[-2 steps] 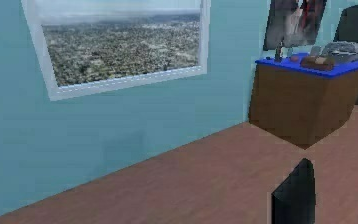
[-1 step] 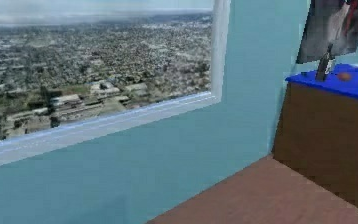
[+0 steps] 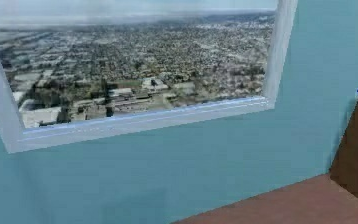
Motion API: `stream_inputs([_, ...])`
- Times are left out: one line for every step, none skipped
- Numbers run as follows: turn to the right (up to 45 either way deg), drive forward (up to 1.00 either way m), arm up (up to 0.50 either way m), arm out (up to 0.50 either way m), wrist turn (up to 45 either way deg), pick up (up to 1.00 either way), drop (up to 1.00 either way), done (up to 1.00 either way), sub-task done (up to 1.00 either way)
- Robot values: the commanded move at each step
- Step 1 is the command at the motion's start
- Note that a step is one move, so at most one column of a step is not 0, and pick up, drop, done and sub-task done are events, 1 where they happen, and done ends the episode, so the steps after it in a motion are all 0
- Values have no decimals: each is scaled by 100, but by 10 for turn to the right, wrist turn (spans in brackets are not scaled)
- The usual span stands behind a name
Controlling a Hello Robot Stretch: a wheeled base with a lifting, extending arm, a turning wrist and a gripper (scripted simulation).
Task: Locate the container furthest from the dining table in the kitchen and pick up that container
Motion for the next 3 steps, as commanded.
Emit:
stream_inputs([0, 45, 0, 0, 0, 0, 0, 0, 0])
stream_inputs([450, 0, 0, 0, 0, 0, 0, 0, 0])
stream_inputs([210, 0, 0, 0, 0, 0, 0, 0, 0])
